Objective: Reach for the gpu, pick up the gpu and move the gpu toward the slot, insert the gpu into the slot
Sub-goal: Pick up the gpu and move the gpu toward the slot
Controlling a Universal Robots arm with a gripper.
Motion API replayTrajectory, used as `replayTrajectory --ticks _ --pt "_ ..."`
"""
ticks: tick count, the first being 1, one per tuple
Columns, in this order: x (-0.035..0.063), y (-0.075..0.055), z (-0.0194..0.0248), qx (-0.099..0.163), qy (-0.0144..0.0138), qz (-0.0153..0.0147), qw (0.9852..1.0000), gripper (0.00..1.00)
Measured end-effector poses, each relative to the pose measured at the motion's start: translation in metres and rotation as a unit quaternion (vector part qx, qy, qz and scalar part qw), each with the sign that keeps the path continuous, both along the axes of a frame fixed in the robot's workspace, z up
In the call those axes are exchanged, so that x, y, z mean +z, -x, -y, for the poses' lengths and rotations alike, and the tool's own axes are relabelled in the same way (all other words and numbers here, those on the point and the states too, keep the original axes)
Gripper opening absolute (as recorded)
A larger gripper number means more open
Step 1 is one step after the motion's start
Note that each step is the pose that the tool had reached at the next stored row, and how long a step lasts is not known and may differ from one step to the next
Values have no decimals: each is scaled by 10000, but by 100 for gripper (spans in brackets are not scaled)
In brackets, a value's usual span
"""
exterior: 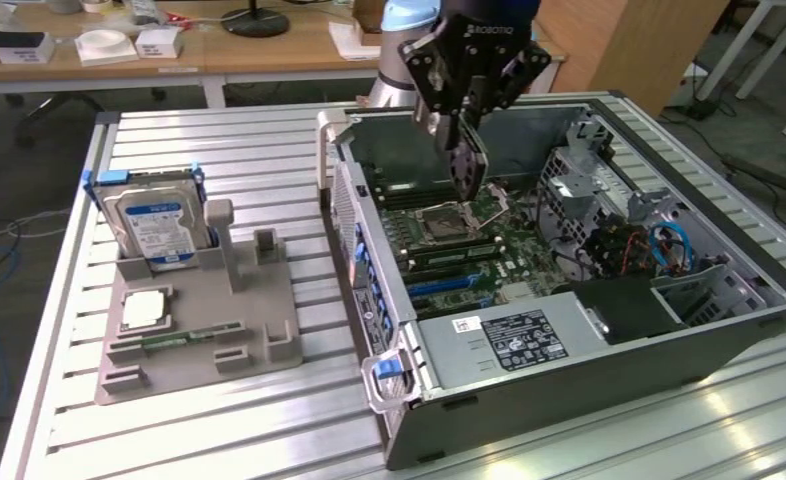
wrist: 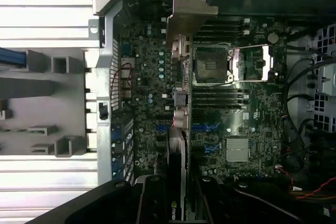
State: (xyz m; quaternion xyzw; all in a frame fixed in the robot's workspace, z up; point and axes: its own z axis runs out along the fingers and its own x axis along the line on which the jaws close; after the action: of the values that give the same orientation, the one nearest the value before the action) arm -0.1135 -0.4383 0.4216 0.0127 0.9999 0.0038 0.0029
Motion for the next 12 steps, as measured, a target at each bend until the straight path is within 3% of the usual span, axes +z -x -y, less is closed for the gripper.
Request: replayTrajectory --ticks 12 --pt "0 -425 2 -1 0 0 10000 26"
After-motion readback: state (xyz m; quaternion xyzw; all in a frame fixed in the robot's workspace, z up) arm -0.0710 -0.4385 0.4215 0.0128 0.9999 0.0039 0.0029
